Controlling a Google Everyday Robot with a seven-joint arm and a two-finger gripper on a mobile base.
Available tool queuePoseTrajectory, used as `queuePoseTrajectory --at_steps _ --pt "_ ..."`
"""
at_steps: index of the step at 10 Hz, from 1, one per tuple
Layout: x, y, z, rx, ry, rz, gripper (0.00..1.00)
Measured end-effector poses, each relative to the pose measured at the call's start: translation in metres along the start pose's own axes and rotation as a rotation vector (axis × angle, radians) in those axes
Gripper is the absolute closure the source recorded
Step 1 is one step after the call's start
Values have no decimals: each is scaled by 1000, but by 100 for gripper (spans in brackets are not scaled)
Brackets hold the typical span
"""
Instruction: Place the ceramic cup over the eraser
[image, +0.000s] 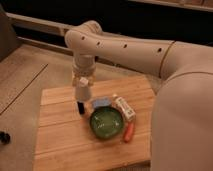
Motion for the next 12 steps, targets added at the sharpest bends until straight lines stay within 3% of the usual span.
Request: queuePoseTrajectory --at_steps 5,8,12 --pt "-9 13 4 -34 -15 -68 100" --pt "-13 22 7 -25 -7 -105 100" --pt "-14 19 7 -19 -7 -101 100"
